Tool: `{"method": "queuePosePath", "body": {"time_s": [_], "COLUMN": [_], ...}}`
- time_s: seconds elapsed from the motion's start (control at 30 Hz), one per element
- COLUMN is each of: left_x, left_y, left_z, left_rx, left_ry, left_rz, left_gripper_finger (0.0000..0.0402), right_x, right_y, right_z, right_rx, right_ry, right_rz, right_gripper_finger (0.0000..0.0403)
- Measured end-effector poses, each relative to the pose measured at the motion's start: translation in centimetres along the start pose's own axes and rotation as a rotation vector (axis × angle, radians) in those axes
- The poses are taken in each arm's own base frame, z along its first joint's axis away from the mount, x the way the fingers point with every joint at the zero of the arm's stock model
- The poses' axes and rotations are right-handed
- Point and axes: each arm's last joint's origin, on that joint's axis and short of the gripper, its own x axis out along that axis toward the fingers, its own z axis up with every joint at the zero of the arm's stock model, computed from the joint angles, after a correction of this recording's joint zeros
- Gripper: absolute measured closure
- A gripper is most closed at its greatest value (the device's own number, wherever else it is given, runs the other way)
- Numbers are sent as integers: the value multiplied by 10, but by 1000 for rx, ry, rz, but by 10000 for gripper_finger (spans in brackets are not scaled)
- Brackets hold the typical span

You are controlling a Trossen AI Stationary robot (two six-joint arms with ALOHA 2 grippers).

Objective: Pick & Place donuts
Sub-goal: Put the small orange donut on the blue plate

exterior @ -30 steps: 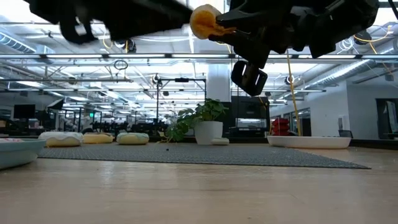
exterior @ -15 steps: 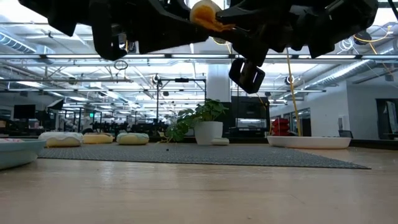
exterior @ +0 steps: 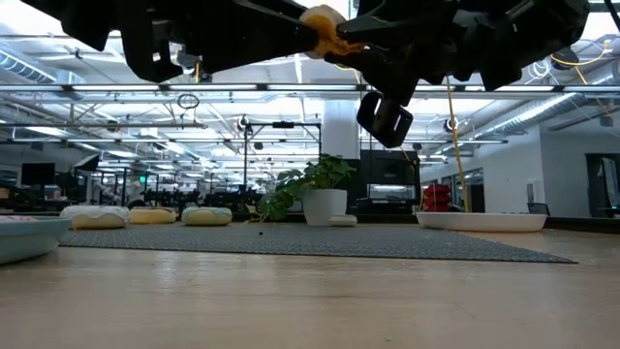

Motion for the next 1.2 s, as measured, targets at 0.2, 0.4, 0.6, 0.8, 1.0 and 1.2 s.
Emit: {"method": "queuePosePath", "body": {"time_s": [0.2, 0.4, 0.6, 0.8, 1.0, 1.2], "left_x": [0, 1, 1, 1, 0, -13], "left_y": [-1, 5, 9, 8, 10, 19], "left_z": [0, -4, -7, -7, -6, 4], "left_rx": [-17, -27, -49, -28, -53, -210], "left_ry": [4, 12, 18, 10, 10, 17], "left_rz": [5, 20, 23, 7, 6, -1], "left_gripper_finger": [215, 217, 267, 352, 386, 374], "right_x": [0, 0, 0, 0, 0, 0], "right_y": [0, -1, -3, -3, -3, -1], "right_z": [0, -1, -1, -1, -2, -1], "right_rx": [-3, -4, -12, -22, -76, -100], "right_ry": [-1, 4, -12, -10, 7, 20], "right_rz": [1, -11, -56, -59, -43, -5], "right_gripper_finger": [360, 360, 360, 360, 360, 360]}}
